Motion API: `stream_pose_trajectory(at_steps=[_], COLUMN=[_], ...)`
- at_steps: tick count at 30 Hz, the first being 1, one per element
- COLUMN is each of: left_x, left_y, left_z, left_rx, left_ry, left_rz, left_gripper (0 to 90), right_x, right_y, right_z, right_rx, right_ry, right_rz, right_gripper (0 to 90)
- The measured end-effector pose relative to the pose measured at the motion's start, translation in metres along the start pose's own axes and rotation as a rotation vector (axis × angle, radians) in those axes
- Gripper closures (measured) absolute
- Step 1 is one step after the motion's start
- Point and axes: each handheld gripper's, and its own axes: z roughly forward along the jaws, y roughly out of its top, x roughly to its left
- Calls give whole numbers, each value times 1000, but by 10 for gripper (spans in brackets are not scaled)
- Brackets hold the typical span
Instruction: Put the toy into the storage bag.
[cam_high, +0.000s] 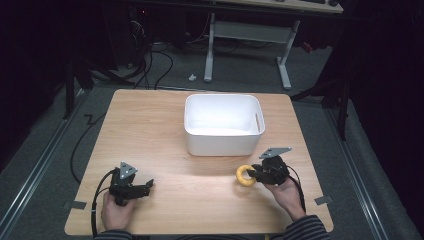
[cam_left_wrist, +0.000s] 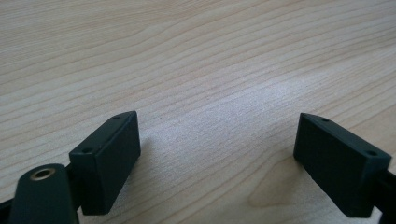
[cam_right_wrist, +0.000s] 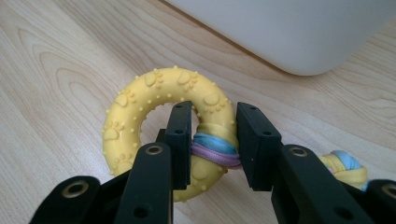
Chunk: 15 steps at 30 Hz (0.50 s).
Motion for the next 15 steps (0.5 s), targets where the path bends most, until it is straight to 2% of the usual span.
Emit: stream_pose_trajectory(at_steps=[6,15], left_x=[0,0], left_y=[0,0], left_z=[0,0], left_rx=[0,0], left_ry=[1,1], left_rz=[-1,0], left_gripper=[150,150], right_x=[-4,-7], right_y=[3,6], right_z=[-4,-13], right_rx=[11,-4], right_ry=[-9,-17], right_rz=[1,-3], right_gripper=[683,683])
